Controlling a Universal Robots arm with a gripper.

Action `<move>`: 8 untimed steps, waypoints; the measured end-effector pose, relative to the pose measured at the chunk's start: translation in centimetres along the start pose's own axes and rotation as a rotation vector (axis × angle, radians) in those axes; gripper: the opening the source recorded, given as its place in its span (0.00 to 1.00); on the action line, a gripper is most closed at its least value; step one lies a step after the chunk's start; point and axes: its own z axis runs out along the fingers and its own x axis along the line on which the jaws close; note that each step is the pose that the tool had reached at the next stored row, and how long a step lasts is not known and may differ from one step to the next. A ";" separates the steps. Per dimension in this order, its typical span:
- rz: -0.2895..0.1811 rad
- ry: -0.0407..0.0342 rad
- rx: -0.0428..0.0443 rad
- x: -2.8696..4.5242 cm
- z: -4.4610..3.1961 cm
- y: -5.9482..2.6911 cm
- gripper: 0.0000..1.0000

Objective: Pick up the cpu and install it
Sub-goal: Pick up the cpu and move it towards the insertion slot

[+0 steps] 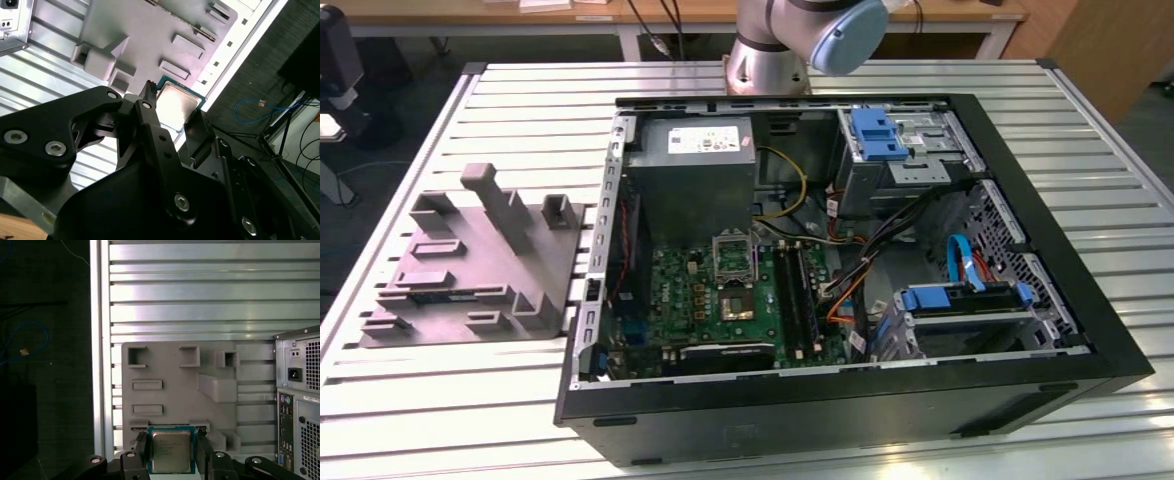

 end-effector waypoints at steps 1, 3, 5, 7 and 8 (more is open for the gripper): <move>0.000 0.0001 0.0000 -0.03 -0.01 0.00 0.47; 0.000 0.0000 0.0000 -0.07 0.00 0.00 0.47; 0.000 0.0001 0.0001 -0.12 0.00 0.01 0.47; 0.000 0.0000 0.0000 -0.18 0.00 0.01 0.47; 0.000 0.0000 0.0000 -0.20 0.00 0.01 0.47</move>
